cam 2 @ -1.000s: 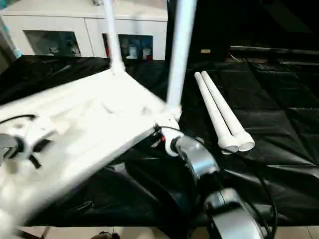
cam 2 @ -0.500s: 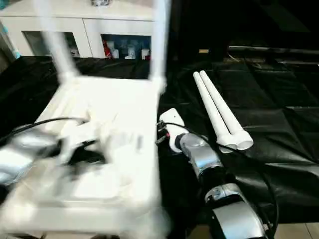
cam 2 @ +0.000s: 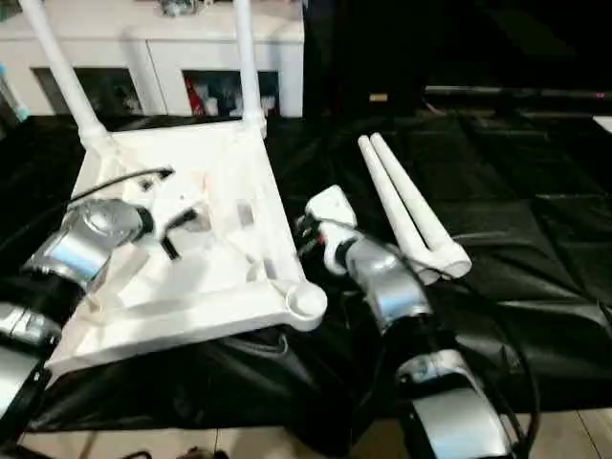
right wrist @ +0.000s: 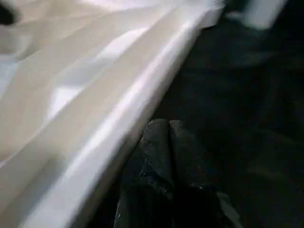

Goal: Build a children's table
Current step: Rotate table base, then pick table leg

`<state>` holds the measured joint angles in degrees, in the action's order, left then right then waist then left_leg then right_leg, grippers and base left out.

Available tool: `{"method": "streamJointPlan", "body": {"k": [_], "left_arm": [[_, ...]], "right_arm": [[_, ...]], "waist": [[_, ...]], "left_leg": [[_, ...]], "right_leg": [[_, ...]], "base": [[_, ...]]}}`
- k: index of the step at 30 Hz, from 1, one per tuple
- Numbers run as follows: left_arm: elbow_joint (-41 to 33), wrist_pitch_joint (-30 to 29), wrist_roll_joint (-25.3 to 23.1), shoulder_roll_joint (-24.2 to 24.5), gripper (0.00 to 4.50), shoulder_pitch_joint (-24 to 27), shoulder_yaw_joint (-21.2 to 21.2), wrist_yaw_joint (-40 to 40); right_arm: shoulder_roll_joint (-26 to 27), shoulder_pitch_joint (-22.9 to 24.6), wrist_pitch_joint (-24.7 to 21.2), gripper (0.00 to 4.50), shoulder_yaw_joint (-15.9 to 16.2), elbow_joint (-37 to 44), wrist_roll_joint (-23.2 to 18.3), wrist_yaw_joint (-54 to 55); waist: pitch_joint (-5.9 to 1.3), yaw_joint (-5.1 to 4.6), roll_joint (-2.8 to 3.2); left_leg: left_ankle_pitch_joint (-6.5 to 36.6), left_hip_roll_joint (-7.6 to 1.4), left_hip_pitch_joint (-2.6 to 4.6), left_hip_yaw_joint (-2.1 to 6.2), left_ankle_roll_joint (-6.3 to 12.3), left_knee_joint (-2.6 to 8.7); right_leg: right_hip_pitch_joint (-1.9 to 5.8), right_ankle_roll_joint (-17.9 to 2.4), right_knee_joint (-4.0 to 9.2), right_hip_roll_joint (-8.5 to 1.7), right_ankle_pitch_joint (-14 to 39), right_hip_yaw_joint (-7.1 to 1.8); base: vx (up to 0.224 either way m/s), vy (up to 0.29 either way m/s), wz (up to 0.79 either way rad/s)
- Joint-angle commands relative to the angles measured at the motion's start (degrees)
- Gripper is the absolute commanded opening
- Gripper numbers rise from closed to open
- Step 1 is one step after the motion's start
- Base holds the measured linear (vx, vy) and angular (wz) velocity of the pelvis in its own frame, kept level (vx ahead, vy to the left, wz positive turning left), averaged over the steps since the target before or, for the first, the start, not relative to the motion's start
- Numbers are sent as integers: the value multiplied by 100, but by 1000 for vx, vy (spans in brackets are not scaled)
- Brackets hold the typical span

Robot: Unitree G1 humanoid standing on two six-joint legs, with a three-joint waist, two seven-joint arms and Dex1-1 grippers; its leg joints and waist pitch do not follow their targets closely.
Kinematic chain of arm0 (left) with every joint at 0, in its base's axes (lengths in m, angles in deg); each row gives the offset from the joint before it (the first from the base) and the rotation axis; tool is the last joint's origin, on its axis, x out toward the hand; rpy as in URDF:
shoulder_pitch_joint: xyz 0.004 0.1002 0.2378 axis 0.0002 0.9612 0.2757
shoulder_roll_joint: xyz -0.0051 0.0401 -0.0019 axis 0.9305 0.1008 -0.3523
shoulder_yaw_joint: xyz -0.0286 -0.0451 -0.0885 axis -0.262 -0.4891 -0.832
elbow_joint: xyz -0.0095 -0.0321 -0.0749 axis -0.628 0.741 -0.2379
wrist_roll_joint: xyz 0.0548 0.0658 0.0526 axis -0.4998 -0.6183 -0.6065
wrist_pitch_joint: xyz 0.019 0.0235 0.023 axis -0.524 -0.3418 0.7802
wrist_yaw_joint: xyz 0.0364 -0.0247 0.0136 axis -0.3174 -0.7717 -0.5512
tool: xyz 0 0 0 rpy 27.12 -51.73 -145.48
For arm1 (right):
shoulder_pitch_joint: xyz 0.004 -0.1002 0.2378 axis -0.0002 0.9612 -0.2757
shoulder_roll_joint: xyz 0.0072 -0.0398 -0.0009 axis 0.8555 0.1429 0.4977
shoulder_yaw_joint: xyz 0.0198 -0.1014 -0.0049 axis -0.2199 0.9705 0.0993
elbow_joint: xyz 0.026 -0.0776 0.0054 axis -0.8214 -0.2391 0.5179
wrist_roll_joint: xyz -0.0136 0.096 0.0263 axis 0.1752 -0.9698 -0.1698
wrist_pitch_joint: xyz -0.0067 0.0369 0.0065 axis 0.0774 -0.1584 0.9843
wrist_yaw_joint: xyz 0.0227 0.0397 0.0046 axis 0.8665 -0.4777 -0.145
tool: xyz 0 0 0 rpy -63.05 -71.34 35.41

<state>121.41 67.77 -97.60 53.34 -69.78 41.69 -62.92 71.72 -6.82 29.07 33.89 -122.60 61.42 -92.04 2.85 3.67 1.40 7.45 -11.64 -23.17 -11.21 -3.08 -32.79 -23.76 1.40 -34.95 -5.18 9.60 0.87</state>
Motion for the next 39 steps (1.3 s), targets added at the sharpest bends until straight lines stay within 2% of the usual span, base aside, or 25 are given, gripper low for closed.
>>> {"method": "streamJointPlan", "body": {"k": [1, 3, 5, 6, 8, 11, 12, 14, 15, 16, 17, 18, 19, 20, 21, 22, 23, 24, 25, 27, 28, 29, 31, 35, 39], "left_arm": [[179, 210, -52, -108, 0, -65, -119, -458], [231, 431, -36, -164, 0, -83, -208, -729], [181, 586, 62, -217, 0, -73, -310, -742], [-31, 623, 200, -270, 0, -12, -399, -608], [-564, 495, 592, -415, 0, 167, -596, -203], [-1621, 211, 1065, -563, 0, 557, -703, 232], [-1856, 109, 1169, -593, 0, 643, -723, 301], [-2882, -478, 1739, -668, 34, 994, -726, 728], [-3109, -628, 1867, -672, 34, 1071, -713, 827], [-3711, -971, 2181, -608, 42, 1280, -589, 1140], [-3995, -1112, 2317, -557, 45, 1381, -505, 1289], [-4344, -1271, 2483, -459, 53, 1516, -384, 1502], [-4666, -1333, 2590, -329, 65, 1650, -250, 1708], [-5034, -1515, 2725, -193, 74, 1807, -171, 1921], [-5345, -1690, 2838, -58, 74, 1942, -104, 2095], [-5511, -1804, 2892, 8, 74, 2011, -75, 2185], [-5693, -1959, 2916, 64, 80, 2085, -70, 2251], [-5835, -2085, 2915, 100, 94, 2139, -74, 2284], [-5963, -2219, 2932, 119, 106, 2179, -96, 2283], [-6116, -2385, 2964, 145, 113, 2224, -115, 2269], [-6116, -2385, 2964, 145, 125, 2224, -115, 2269], [-6218, -2486, 2995, 163, 139, 2260, -105, 2258], [-6328, -2572, 3021, 182, 155, 2308, -69, 2234], [-6597, -2857, 3044, 277, 194, 2371, -1, 2153], [-6699, -3001, 2973, 295, 202, 2379, 21, 2148]], "right_arm": [[-55, -15, -62, 5, -280, 202, -45, 373], [-119, -42, -238, 5, -400, 353, 102, 831], [-193, -67, -410, 5, -461, 495, 297, 1249], [-279, -84, -669, 5, -536, 658, 287, 1261], [-402, -92, -989, 5, -856, 978, -172, 914], [-694, -230, -1308, 30, -1008, 1067, -90, 1035], [-755, -262, -1359, 30, -1015, 1050, -79, 1021], [-971, -392, -1638, 55, -1037, 987, -53, 991], [-1010, -420, -1707, 66, -1040, 980, -42, 1001], [-1113, -489, -1894, 71, -1018, 925, 4, 980], [-1162, -520, -1984, 74, -1001, 890, 30, 962], [-1218, -554, -2120, 91, -991, 873, 51, 944], [-1264, -593, -2255, 103, -1004, 852, 52, 941], [-1320, -629, -2521, 110, -990, 859, -1, 831], [-1366, -653, -2781, 110, -975, 865, -29, 765], [-1396, -672, -2933, 110, -963, 853, -48, 720], [-1422, -702, -3129, 120, -954, 810, -96, 643], [-1439, -732, -3279, 134, -949, 760, -143, 585], [-1473, -738, -3353, 145, -887, 721, -115, 548], [-1508, -757, -3444, 150, -825, 606, -45, 577], [-1508, -757, -3444, 165, -825, 606, -45, 577], [-1527, -781, -3464, 178, -815, 487, 1, 636], [-1553, -827, -3479, 191, -814, 311, 52, 700], [-1557, -962, -3570, 231, -855, -41, 4, 620], [-1554, -1078, -3562, 253, -846, -348, -43, 551]], "waist": [[-465, 24, 62], [-484, 39, 90], [-485, 43, 85], [-483, 42, 83], [-477, 67, 50], [-464, 106, 50], [-454, 109, 43], [-426, 103, -14], [-438, 116, 1], [-434, 104, -46], [-421, 101, -34], [-408, 83, -62], [-402, 88, -40], [-380, 52, -73], [-383, 51, -57], [-360, 24, -46], [-358, -3, -115], [-372, -15, -74], [-354, -32, -75], [-363, -42, -75], [-357, -41, -79], [-362, -57, -127], [-368, -53, -106], [-394, -56, -120], [-392, -54, -130]], "left_leg": [[1975, -13, 210, 85, -315, 325], [1787, -23, 198, 84, -264, 305], [1620, -10, 183, 74, -264, 288], [1611, -7, 177, 72, -260, 287], [1648, -19, 193, 54, -164, 275], [1613, -57, 199, 44, -137, 282], [1653, -46, 187, 31, -130, 277], [1774, -40, 190, 9, -145, 281], [1776, -50, 199, 28, -173, 278], [1713, -52, 178, 34, -164, 280], [1743, -47, 179, 17, -158, 287], [1833, -41, 186, 5, -172, 279], [1903, -46, 192, 20, -211, 292], [2040, -40, 202, 12, -240, 293], [2058, -43, 207, 28, -257, 300], [2155, -39, 196, 20, -296, 313], [2188, -32, 203, 9, -312, 303], [2151, -37, 205, 29, -336, 312], [2198, -31, 207, 23, -358, 308], [2177, -31, 209, 28, -399, 304], [2182, -25, 202, 26, -406, 304], [2158, -19, 197, 15, -391, 293], [2052, -24, 192, 18, -403, 287], [1749, -19, 171, 3, -352, 267], [1669, -16, 170, -10, -310, 247]], "right_leg": [[215, -995, 415, -112, 1123, -39], [220, -1116, 379, -111, 782, -36], [235, -1204, 345, -93, 457, -25], [239, -1208, 343, -97, 438, -26], [259, -1299, 353, -112, 424, -32], [250, -1348, 342, -125, 489, -32], [238, -1340, 360, -117, 591, -35], [218, -1271, 403, -115, 989, -42], [232, -1267, 376, -141, 1036, -40], [248, -1239, 367, -148, 1130, -38], [216, -1195, 400, -130, 1240, -43], [186, -1124, 424, -113, 1410, -48], [180, -1046, 423, -123, 1604, -47], [157, -949, 452, -101, 1840, -47], [167, -927, 433, -108, 1898, -43], [136, -836, 470, -87, 2070, -47], [127, -799, 475, -66, 2111, -48], [146, -776, 454, -85, 2099, -47], [116, -738, 483, -76, 2177, -48], [122, -715, 472, -80, 2167, -49], [119, -703, 486, -81, 2193, -49], [121, -686, 492, -74, 2199, -51], [123, -693, 474, -87, 2137, -54], [160, -788, 423, -67, 1660, -53], [167, -849, 413, -70, 1587, -56]], "base": [[0, 0, 0], [0, 0, 0], [0, 0, 0], [0, 0, 0], [0, 0, 0], [0, 0, 0], [0, 0, 0], [0, 0, 0], [0, 0, 0], [0, 0, 0], [0, 0, 0], [0, 0, 0], [0, 0, 0], [0, 0, 0], [0, 0, 0], [0, 0, 0], [0, 0, 0], [0, 0, 0], [0, 0, 0], [0, 0, 0], [0, 0, 0], [0, 0, 0], [0, 0, 0], [0, 0, 0], [0, 0, 0]]}}
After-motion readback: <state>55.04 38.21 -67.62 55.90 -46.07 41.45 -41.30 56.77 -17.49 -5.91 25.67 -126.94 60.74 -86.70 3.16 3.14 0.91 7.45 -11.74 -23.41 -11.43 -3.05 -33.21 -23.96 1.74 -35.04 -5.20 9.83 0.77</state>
